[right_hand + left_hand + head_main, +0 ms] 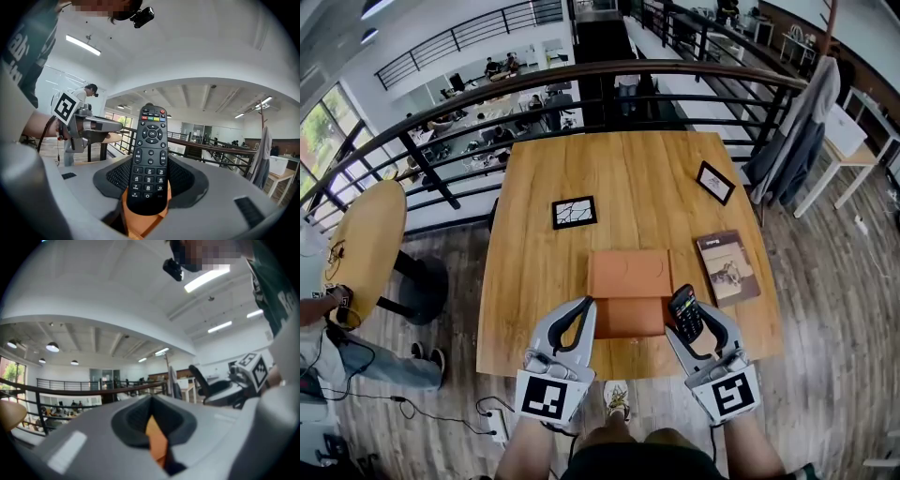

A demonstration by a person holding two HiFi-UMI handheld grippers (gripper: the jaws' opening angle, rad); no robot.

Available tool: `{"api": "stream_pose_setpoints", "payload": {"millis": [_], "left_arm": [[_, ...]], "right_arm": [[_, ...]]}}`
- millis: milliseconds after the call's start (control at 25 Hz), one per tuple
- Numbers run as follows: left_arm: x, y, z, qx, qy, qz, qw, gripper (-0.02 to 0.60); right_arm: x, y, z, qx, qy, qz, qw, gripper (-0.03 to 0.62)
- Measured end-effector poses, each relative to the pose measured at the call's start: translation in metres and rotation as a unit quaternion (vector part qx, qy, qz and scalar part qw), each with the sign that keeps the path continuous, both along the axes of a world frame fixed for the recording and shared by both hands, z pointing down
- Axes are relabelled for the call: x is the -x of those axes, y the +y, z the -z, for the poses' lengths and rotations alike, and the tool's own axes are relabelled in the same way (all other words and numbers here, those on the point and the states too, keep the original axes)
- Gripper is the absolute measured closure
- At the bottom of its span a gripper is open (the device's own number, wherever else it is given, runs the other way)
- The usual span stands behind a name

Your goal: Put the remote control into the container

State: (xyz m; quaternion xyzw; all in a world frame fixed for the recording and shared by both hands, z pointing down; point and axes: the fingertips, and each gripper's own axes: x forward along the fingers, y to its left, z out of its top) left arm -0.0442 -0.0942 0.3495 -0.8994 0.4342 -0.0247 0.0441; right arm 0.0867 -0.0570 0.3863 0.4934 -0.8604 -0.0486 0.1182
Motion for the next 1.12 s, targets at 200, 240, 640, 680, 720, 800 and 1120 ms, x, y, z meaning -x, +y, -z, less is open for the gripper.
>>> {"api": "stream_pose_setpoints", "payload": {"millis": [200,240,640,680,720,800,1120], "left_arm": [[0.007,-0.017,0.005,-0.011,-0.001,-0.005,0.9999,0.58],[0.009,-0.02,0.006,-0.012,0.0,-0.006,0.9999,0.58],[0.019,-0.039,-0.002,-0.009,0.007,-0.02,0.9997,0.58],[0.019,-0.04,-0.003,-0.01,0.006,-0.022,0.9997,0.58],[0.019,-0.041,-0.003,-0.01,0.006,-0.024,0.9996,0.58],[0.019,-0.043,-0.005,-0.009,0.007,-0.029,0.9995,0.58],[0.018,-0.054,-0.007,-0.007,0.013,-0.04,0.9991,0.58]], "right_arm": [[0.009,-0.017,0.004,-0.003,0.008,-0.002,1.0,0.369],[0.011,-0.019,0.005,-0.003,0.009,-0.002,1.0,0.369],[0.031,-0.043,-0.004,0.006,0.03,0.0,1.0,0.37],[0.032,-0.045,-0.005,0.006,0.032,0.0,0.999,0.37],[0.033,-0.046,-0.005,0.007,0.033,-0.001,0.999,0.37],[0.034,-0.048,-0.008,0.009,0.035,-0.003,0.999,0.37],[0.037,-0.055,-0.011,0.015,0.047,-0.007,0.999,0.369]]}}
